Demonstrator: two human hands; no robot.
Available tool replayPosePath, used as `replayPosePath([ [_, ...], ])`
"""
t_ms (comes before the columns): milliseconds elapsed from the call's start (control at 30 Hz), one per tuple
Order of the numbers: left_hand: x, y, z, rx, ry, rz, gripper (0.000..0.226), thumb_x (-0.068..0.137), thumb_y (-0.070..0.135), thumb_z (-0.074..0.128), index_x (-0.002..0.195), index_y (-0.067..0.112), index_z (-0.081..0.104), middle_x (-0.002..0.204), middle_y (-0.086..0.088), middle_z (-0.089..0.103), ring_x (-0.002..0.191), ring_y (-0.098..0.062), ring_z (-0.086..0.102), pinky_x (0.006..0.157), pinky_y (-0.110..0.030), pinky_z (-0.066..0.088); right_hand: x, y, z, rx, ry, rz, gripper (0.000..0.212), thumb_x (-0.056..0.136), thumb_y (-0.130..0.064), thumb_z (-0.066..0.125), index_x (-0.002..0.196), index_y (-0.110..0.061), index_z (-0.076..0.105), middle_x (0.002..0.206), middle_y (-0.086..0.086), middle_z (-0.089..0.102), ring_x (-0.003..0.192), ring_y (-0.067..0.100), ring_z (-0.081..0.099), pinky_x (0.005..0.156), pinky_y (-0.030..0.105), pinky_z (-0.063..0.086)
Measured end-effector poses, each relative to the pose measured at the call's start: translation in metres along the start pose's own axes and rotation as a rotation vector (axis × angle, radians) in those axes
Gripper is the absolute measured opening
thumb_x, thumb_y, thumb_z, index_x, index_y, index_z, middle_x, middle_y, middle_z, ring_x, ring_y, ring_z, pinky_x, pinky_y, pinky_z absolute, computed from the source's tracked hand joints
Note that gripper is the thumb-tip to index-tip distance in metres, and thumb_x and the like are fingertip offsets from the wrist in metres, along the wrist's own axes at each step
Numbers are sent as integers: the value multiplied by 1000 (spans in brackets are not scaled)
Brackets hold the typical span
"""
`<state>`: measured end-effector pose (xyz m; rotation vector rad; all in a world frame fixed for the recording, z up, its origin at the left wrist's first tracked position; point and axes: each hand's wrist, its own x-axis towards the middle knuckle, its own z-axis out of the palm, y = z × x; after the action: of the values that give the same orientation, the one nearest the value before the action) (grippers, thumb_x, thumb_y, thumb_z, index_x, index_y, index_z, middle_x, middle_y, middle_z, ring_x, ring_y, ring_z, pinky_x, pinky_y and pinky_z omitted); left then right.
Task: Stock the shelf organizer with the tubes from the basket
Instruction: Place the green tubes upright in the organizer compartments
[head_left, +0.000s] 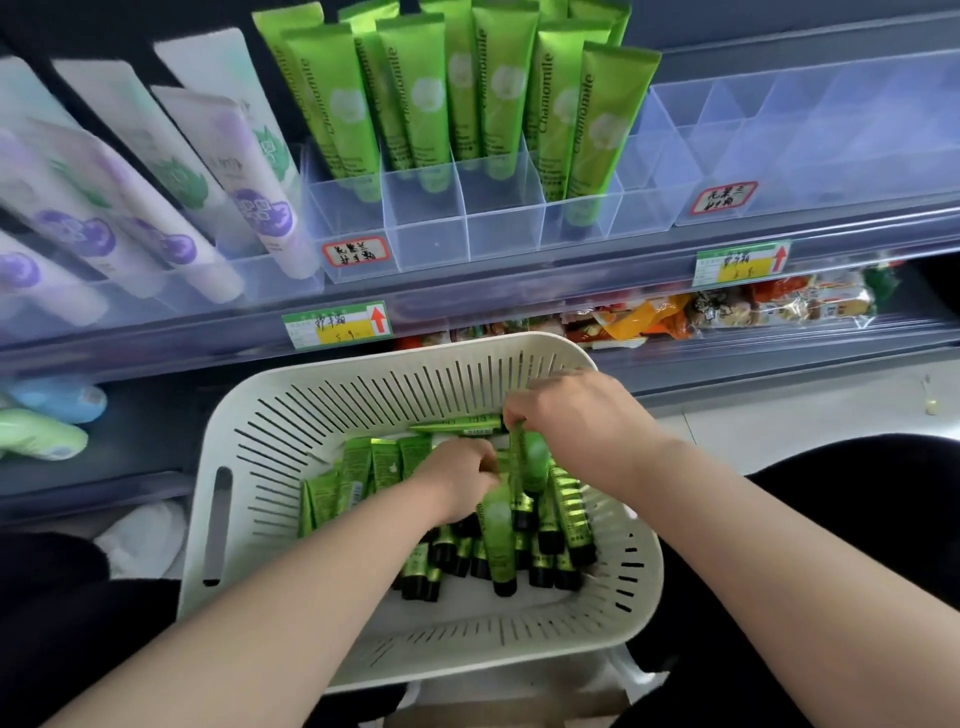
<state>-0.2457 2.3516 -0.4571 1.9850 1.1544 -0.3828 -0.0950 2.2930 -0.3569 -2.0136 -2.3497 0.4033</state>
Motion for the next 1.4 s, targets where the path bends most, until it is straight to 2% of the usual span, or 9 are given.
replayPosePath([
  [100, -29, 1, -18, -65, 147, -2, 9, 99, 25, 50, 106, 25, 56, 98, 2, 62, 77, -13, 59, 62, -28, 46, -3, -4, -12, 13, 128, -27, 41, 83, 3, 51, 109, -28, 59, 93, -6, 62, 79, 21, 59, 60, 27, 35],
  [167, -47, 3, -37, -95, 335, 50, 6, 98, 22, 52, 98, 26, 56, 88, 2, 64, 73, -16, 62, 66, -36, 52, -1, -4, -21, 76, 218, -4, 33, 85, -3, 57, 103, -30, 60, 89, -7, 60, 74, 21, 60, 55, 30, 40],
  [367, -89, 43, -116, -144, 821, 257, 11, 97, 20, 55, 101, 24, 64, 86, 2, 68, 76, -21, 61, 71, -36, 49, 3, -12, -80, 179, 480, 68, 20, 95, -21, 52, 108, -30, 63, 101, -7, 62, 97, 20, 59, 68, 37, 49],
  [600, -98, 105, -216, -309, 1152, 433, 11, 92, 20, 53, 91, 27, 62, 78, 11, 61, 74, -28, 66, 71, -45, 56, 3, -1, -148, 107, 763, 149, 21, 95, -24, 51, 107, -25, 68, 105, -4, 67, 99, 24, 60, 72, 39, 50],
  [833, -66, 151, -245, -141, 1161, 368, 16, 96, 14, 50, 99, 18, 65, 89, 1, 63, 82, -19, 53, 66, -30, 39, 8, 18, -161, -5, 881, 101, 17, 92, -16, 56, 96, -23, 71, 85, 0, 68, 80, 29, 59, 64, 38, 45],
  [967, -39, 157, -247, -51, 1068, 311, 18, 97, 14, 48, 100, 17, 65, 89, 1, 60, 82, -21, 53, 69, -35, 44, 12, 25, -163, -18, 911, 95, 16, 89, -13, 60, 93, -23, 71, 80, -2, 68, 75, 26, 56, 63, 35, 42],
  [1167, -24, 153, -247, 73, 955, 272, 25, 99, 13, 47, 111, 19, 68, 112, -4, 66, 98, -22, 56, 73, -27, 38, 24, 25, -169, -38, 910, 87, 23, 83, -6, 66, 94, -25, 71, 79, -5, 67, 73, 23, 52, 61, 31, 35],
  [1300, -40, 145, -244, 75, 999, 355, 31, 96, 7, 46, 121, 15, 63, 122, -5, 63, 112, -24, 56, 88, -34, 46, 33, 17, -178, -56, 916, 106, 24, 86, -8, 60, 98, -26, 69, 82, -5, 66, 78, 23, 52, 63, 32, 34],
  [1400, -56, 137, -240, 83, 1063, 388, 31, 95, 6, 48, 122, 14, 60, 122, -6, 59, 111, -25, 55, 88, -37, 46, 43, 10, -187, -69, 947, 118, 22, 93, -13, 53, 101, -27, 68, 84, -4, 66, 82, 24, 52, 65, 33, 32],
])
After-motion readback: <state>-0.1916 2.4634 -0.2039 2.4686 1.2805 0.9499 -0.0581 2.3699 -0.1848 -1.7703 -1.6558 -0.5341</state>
